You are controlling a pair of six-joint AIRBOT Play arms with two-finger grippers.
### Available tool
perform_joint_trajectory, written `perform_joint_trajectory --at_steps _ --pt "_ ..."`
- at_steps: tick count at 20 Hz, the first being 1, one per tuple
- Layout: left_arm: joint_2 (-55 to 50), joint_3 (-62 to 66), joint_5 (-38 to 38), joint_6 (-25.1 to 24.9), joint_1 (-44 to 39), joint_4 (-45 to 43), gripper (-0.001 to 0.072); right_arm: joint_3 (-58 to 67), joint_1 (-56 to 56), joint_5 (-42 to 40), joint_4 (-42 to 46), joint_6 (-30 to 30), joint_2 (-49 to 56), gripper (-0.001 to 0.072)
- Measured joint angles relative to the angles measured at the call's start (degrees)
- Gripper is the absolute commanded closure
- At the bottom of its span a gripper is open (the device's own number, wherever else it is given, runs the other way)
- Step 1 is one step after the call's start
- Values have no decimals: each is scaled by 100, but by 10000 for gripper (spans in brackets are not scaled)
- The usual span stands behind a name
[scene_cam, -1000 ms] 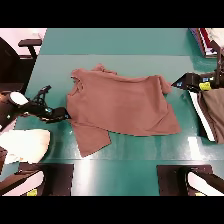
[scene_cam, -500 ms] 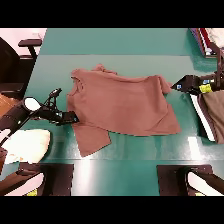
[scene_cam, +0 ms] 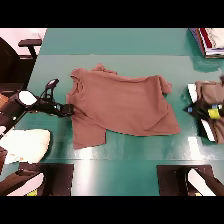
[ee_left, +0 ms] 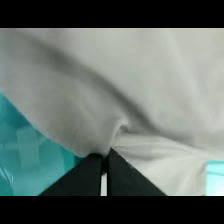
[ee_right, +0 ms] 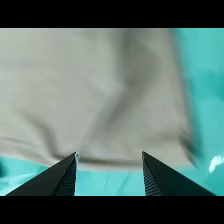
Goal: Fold the shirts.
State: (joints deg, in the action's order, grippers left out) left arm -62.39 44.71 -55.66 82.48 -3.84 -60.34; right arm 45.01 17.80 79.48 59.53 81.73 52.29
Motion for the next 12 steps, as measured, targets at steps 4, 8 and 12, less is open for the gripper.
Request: perform_joint_trajectory --at_steps 4,8,12 --pt "57 157 -2 0 0 46 681 -1333 798 -291 -190 63 -175 262" --pt "72 201 -55 0 0 55 682 -1895 800 -817 -627 66 227 281" --pt "74 212 -92 0 0 61 682 -1801 229 -1300 -833 76 706 529"
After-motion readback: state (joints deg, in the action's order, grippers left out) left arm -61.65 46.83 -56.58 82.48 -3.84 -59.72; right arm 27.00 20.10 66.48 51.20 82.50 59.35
